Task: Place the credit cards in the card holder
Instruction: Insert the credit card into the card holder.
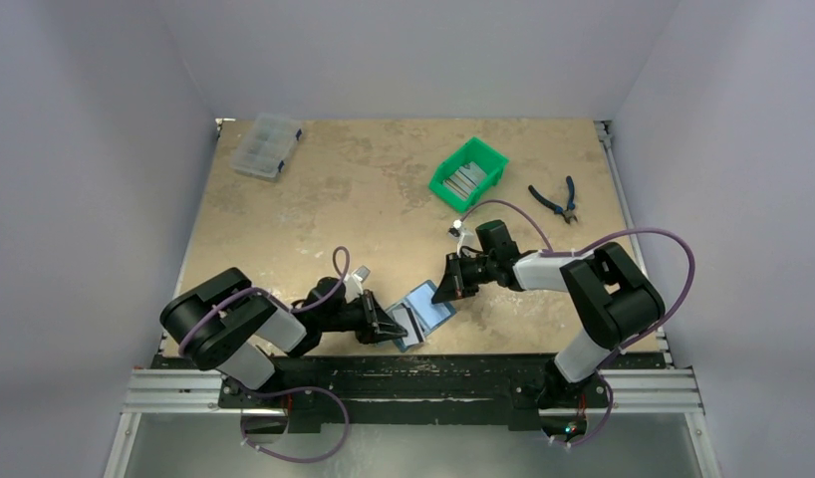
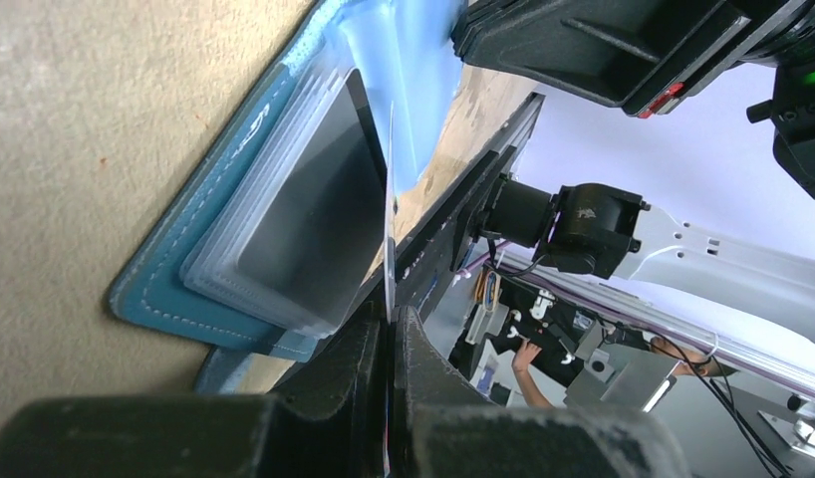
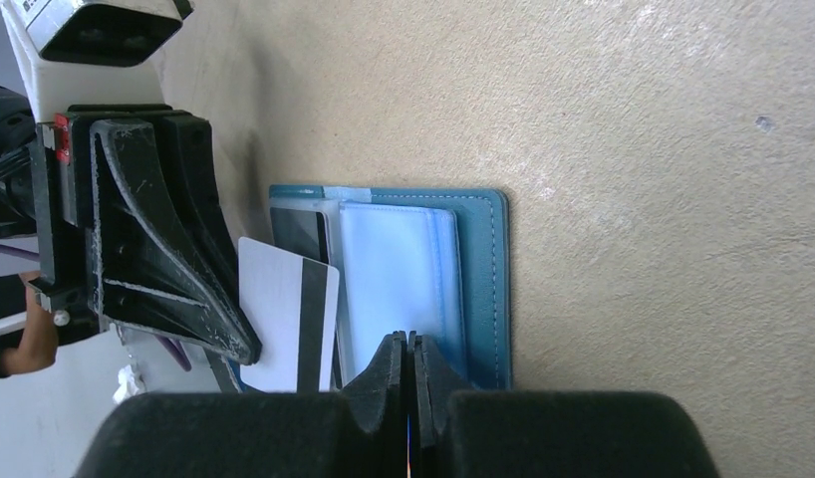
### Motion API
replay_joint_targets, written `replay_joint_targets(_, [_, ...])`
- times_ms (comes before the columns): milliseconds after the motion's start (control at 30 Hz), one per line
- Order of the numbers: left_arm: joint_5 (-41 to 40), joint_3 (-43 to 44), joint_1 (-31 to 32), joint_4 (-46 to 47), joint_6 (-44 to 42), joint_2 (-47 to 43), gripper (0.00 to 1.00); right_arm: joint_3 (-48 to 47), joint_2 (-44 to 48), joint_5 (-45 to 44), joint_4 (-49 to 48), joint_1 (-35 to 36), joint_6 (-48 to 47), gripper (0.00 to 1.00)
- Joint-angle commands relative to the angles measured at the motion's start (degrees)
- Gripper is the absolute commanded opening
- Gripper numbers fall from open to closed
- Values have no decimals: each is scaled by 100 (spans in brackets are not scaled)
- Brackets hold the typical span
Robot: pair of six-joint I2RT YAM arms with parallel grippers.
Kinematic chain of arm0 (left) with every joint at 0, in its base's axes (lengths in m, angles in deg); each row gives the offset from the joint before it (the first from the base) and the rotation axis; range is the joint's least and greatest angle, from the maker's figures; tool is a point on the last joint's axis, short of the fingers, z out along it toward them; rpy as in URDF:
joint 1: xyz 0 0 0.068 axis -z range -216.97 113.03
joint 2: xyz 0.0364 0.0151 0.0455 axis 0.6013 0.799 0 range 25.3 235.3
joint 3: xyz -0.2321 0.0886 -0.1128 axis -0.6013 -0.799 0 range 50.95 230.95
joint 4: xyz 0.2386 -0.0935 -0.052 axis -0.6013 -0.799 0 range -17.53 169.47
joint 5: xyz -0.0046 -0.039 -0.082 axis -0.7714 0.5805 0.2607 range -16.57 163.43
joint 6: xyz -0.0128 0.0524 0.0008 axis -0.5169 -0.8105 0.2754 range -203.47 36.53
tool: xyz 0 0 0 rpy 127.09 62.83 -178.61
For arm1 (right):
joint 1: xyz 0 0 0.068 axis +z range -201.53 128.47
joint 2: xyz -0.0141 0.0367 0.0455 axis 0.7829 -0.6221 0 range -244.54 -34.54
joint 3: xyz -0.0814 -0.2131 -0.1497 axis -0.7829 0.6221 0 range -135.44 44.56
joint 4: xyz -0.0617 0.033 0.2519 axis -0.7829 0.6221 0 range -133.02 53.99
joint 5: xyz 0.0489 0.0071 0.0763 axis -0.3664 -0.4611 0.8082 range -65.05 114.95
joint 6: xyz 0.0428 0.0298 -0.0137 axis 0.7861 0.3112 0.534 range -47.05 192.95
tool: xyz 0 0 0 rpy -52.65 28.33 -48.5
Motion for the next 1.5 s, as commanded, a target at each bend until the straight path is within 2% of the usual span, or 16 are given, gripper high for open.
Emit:
replay_joint_targets(0, [128,24,-14,900,61,253,0,36,-78,-91,-101,5,-69,0])
replay_joint_targets(133, [144,-17,-11,1300,108,611,0,27,-99,-75,-102,4,-70,0])
replay_joint_targets(367, [201,-159,-7,2782,433,1615,0,29,-125,-40,-108,7,-71,0])
replay_joint_targets(533, [-147,-466,-14,3977,733,2297,0,29,-128,-36,-108,6,-79,0])
replay_joint_targets(700, [-520,-541,-12,4490,825,2677,0,21,-159,-23,-107,1,-79,0])
replay_joint_targets(767, [-570,-482,-7,4535,828,2728,0,21,-174,-21,-106,2,-79,0])
replay_joint_targets(867, [-625,-381,-5,4064,722,2562,0,34,-180,-8,-115,7,-62,0])
replay_joint_targets(1133, [-856,99,-9,2054,-69,1530,0,74,-193,8,-227,2,21,0])
replay_joint_targets(1233, [-758,218,-7,2192,31,1676,0,66,-203,26,-247,4,34,0])
replay_joint_targets(1367, [-809,45,-12,3153,387,2174,0,106,-207,35,-303,2,68,0])
replay_joint_targets(1467, [-1008,-87,-2,3412,407,2244,0,148,-216,47,-352,9,95,0])
